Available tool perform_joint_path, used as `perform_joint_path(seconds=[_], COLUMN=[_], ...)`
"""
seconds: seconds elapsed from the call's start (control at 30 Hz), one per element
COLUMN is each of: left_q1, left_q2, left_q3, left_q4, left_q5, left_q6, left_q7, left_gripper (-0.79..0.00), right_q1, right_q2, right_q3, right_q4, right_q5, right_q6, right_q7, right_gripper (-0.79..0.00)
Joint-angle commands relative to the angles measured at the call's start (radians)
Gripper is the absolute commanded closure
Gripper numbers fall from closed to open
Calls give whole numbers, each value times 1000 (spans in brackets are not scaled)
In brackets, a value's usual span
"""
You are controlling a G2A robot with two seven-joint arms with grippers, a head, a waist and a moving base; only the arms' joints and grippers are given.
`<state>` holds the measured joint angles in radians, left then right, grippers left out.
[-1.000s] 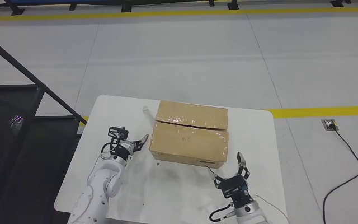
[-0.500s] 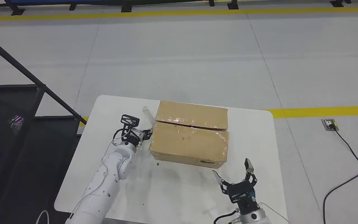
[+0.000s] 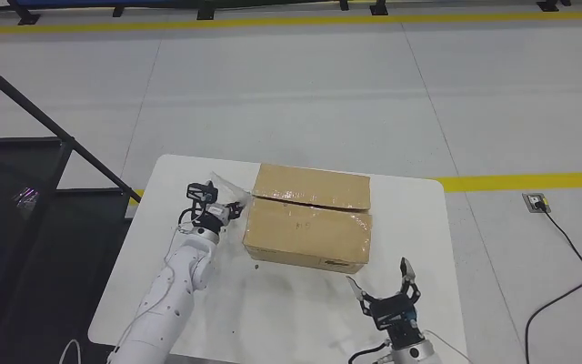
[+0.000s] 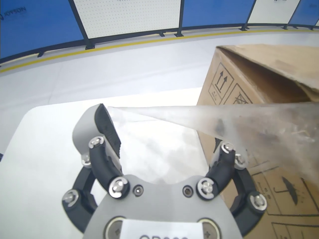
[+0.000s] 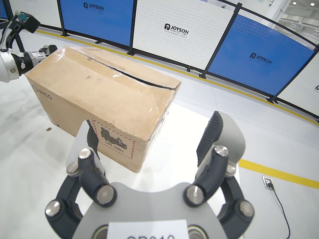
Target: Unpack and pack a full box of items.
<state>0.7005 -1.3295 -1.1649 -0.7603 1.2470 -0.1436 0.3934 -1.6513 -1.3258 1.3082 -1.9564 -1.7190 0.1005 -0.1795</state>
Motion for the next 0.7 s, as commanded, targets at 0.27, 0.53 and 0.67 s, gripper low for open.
perform_joint_path(seconds=[0.27, 0.53, 0.67], left_q1=[165, 248, 268], left_q2=[45, 65, 71], left_q3=[-106, -166, -182], left_q4=[-189, -258, -259], left_q5=[60, 77, 89], left_q6=[46, 53, 49], left_q7=[-39, -113, -146], left_gripper=[-785, -785, -785], right_q1=[59, 70, 71], right_q2=[-2, -1, -1], right_q3=[-15, -14, -13], right_q4=[9, 12, 12], right_q5=[-13, -15, -16], right_q6=[-36, -49, -54], right_q7=[24, 21, 18], right_gripper=[-785, -785, -785])
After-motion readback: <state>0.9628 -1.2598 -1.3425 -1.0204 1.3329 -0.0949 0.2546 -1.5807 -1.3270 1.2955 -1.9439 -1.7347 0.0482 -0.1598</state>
